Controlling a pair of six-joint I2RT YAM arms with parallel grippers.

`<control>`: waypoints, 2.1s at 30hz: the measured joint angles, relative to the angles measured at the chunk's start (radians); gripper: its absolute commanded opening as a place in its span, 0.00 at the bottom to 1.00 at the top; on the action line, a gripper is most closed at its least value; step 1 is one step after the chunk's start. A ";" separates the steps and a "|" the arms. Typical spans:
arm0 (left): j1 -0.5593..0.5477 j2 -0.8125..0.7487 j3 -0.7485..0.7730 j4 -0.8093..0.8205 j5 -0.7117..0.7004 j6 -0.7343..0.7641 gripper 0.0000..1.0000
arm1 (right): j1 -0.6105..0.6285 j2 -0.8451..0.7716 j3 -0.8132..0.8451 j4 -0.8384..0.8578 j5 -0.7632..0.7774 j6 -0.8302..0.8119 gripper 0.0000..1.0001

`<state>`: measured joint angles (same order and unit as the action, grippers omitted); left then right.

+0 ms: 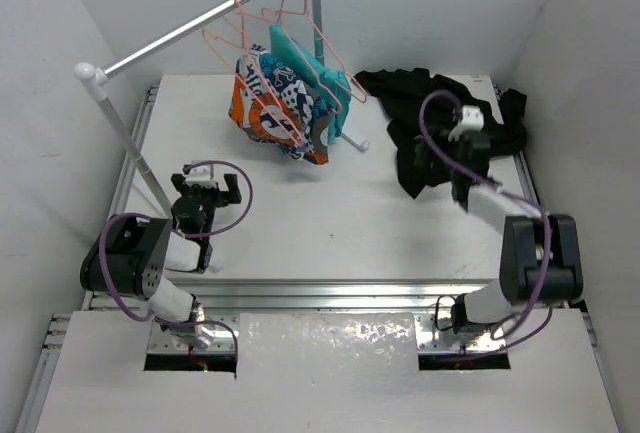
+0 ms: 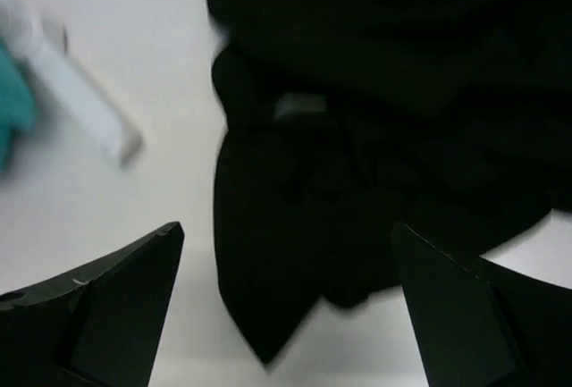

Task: Place the shirt on the hanger

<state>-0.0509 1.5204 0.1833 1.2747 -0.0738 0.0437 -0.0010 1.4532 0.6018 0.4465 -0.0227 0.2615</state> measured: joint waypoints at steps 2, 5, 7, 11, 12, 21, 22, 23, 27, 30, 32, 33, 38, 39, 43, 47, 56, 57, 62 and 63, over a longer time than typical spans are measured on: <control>0.000 -0.008 0.004 -0.021 0.047 0.010 0.98 | -0.027 0.114 0.219 -0.101 -0.007 0.068 0.98; 0.005 -0.146 0.071 -0.269 0.207 0.058 0.98 | -0.044 0.281 0.449 -0.265 0.029 0.135 0.98; 0.006 -0.230 0.183 -0.431 0.283 0.075 0.97 | -0.047 0.391 0.561 -0.379 0.065 0.161 0.95; 0.006 -0.285 0.385 -0.640 0.352 0.130 0.97 | -0.048 0.624 0.771 -0.593 0.080 0.179 0.09; 0.006 -0.302 0.397 -0.689 0.360 0.142 0.97 | -0.048 0.672 0.806 -0.626 0.065 0.171 0.00; 0.005 -0.561 0.407 -1.186 0.407 0.191 0.94 | 0.001 0.418 0.451 -0.648 -0.069 0.206 0.00; 0.005 -0.591 0.414 -1.230 0.418 0.196 0.94 | 0.041 0.352 0.378 -0.658 -0.058 0.205 0.00; 0.005 -0.619 0.425 -1.272 0.432 0.203 0.94 | 0.114 0.272 0.303 -0.670 -0.035 0.204 0.00; 0.005 -0.707 0.467 -1.417 0.499 0.249 0.94 | 0.559 -0.002 0.133 -0.717 0.000 0.206 0.00; 0.005 -0.756 0.487 -1.506 0.560 0.290 0.94 | 0.839 -0.122 0.098 -0.743 0.009 0.201 0.27; 0.005 -0.777 0.492 -1.553 0.596 0.306 0.94 | 0.938 -0.166 0.092 -0.779 0.015 0.201 0.59; 0.005 -0.785 0.492 -1.572 0.610 0.313 0.94 | 0.960 -0.186 0.086 -0.796 0.021 0.201 0.70; 0.005 -0.806 0.492 -1.653 0.647 0.338 0.94 | 0.959 -0.379 -0.007 -0.842 0.076 0.227 0.98; 0.005 -0.807 0.492 -1.662 0.649 0.343 0.93 | 0.959 -0.430 -0.022 -0.849 0.096 0.233 0.94; 0.005 -0.807 0.492 -1.705 0.655 0.376 0.93 | 0.957 -0.576 -0.042 -0.859 0.223 0.237 0.01; 0.005 -0.805 0.491 -1.722 0.657 0.401 0.92 | 0.931 -0.583 -0.043 -0.831 0.291 0.205 0.89; 0.005 -0.759 0.451 -1.720 0.634 0.429 0.89 | 0.884 -0.306 -0.005 -0.702 0.145 0.073 0.81; 0.005 -0.759 0.443 -1.718 0.630 0.430 0.89 | 0.889 -0.273 0.007 -0.683 0.114 0.065 0.79; 0.005 -0.759 0.416 -1.702 0.617 0.431 0.89 | 0.917 -0.112 0.088 -0.598 0.021 0.050 0.77; 0.005 -0.759 0.415 -1.699 0.616 0.431 0.89 | 0.924 -0.077 0.108 -0.579 0.003 0.050 0.77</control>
<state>-0.0463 0.7612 0.5980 -0.4240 0.5419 0.4744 0.9234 1.3762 0.7097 -0.1322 -0.0196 0.3119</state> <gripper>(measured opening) 0.891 0.774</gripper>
